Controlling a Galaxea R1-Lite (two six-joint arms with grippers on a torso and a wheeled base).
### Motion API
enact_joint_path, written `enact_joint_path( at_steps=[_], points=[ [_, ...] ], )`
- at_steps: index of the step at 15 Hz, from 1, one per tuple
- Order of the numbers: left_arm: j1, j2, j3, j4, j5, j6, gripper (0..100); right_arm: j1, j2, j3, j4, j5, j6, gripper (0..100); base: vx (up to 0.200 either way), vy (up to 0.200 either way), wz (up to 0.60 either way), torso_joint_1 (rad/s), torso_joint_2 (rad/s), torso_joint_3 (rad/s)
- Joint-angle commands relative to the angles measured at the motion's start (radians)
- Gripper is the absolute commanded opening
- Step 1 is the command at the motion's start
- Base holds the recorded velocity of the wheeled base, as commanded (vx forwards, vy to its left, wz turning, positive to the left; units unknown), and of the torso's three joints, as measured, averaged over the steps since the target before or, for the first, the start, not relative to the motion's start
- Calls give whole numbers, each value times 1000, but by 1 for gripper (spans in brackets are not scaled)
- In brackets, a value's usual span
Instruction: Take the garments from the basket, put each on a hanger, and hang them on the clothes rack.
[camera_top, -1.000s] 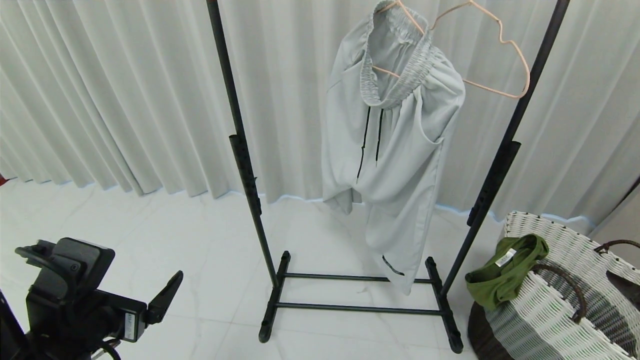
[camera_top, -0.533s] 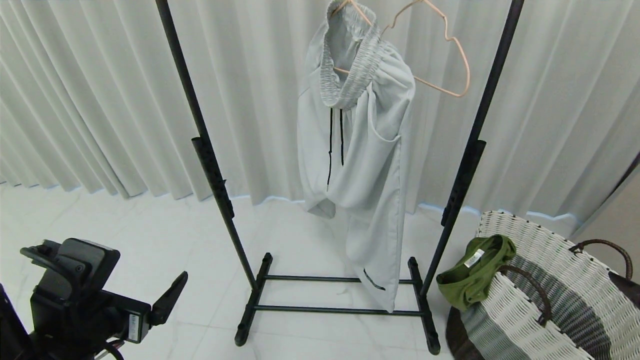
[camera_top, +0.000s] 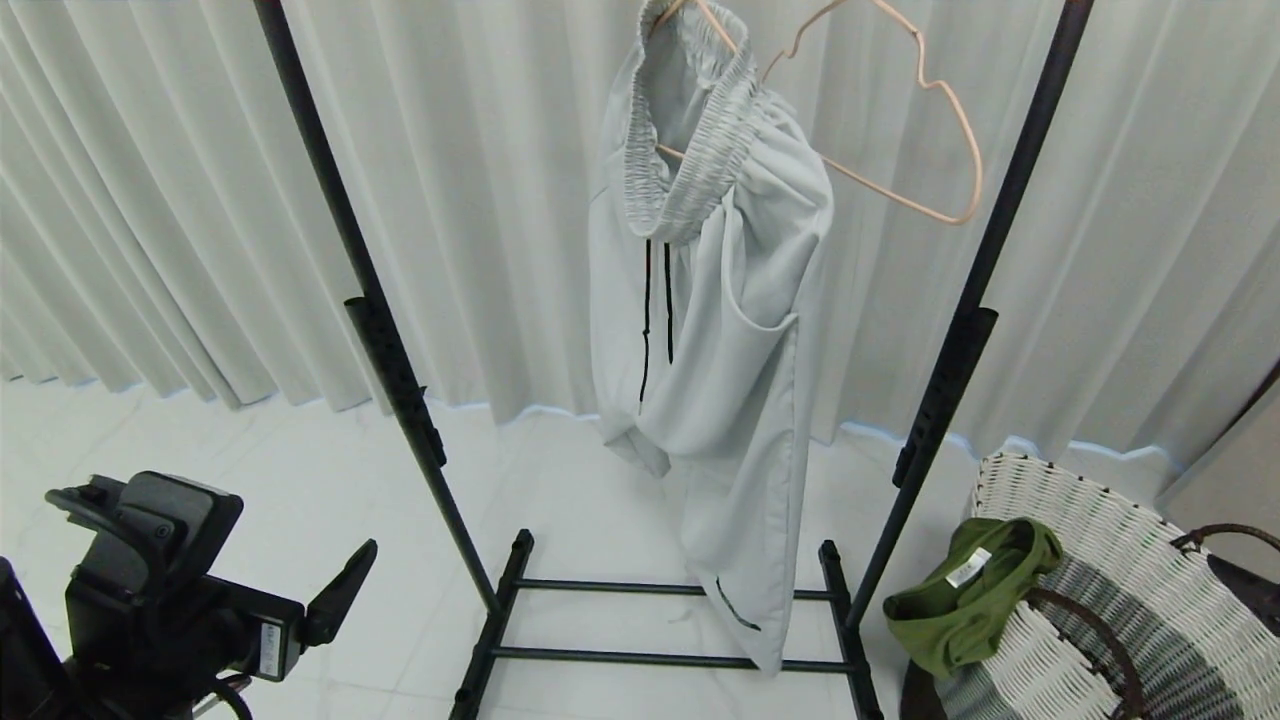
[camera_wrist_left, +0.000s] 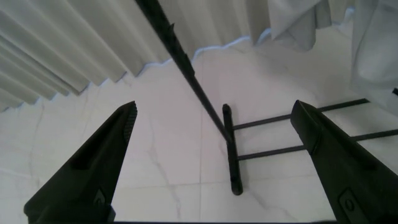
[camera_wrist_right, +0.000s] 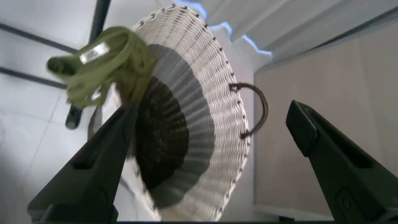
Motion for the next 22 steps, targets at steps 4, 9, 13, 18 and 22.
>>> enact_joint_path(
  at_steps=[4,9,13,18,22],
  points=[
    [0,33,-5,0,-1,-9,100,2,117,3,-2,75,4,100,150,0,0,2,7,4],
    [-11,31,-5,0,1,0,100,2,366,-3,-3,68,55,100,0,0,0,0,0,0],
    [-13,27,-6,0,3,0,100,2,582,-5,-120,62,131,100,0,0,0,0,0,0],
    [-11,-7,-6,0,9,4,100,0,798,-36,-344,-16,177,100,0,0,0,0,0,0],
    [-13,-4,-13,0,9,4,100,0,826,-36,-382,-19,179,0,0,0,0,0,0,0]
  ],
)
